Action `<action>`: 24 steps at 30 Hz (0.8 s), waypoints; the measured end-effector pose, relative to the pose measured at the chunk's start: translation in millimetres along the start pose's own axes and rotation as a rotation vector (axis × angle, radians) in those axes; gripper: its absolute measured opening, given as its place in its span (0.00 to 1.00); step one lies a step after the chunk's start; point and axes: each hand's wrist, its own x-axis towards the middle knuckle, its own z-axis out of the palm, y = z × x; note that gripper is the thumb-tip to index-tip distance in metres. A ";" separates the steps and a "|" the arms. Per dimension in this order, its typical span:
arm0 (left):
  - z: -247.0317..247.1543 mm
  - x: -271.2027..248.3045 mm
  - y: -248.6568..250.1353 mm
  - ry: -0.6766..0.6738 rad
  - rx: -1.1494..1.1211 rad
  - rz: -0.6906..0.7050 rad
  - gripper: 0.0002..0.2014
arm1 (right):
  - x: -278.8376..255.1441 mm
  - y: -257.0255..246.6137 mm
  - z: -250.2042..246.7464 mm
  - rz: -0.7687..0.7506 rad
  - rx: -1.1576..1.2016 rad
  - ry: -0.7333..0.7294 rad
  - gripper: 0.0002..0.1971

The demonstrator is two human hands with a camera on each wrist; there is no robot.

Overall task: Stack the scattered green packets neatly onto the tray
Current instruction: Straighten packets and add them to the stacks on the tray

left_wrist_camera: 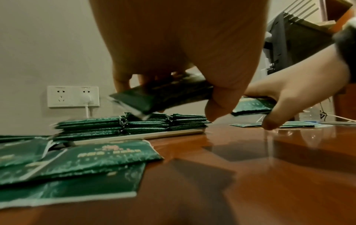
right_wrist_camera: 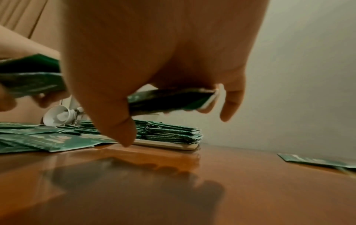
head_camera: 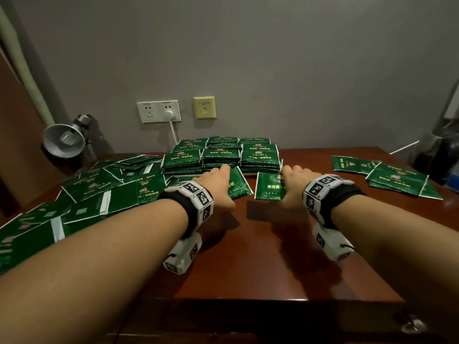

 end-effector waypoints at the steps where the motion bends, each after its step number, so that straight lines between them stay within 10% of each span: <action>1: -3.3 5.1 -2.6 0.011 0.012 0.023 0.37 | 5.0 0.7 -2.0 0.000 0.004 0.015 0.33; 24: -23.5 205.4 -63.4 -0.055 0.202 0.153 0.47 | 199.0 -8.4 -36.0 -0.041 0.060 -0.102 0.52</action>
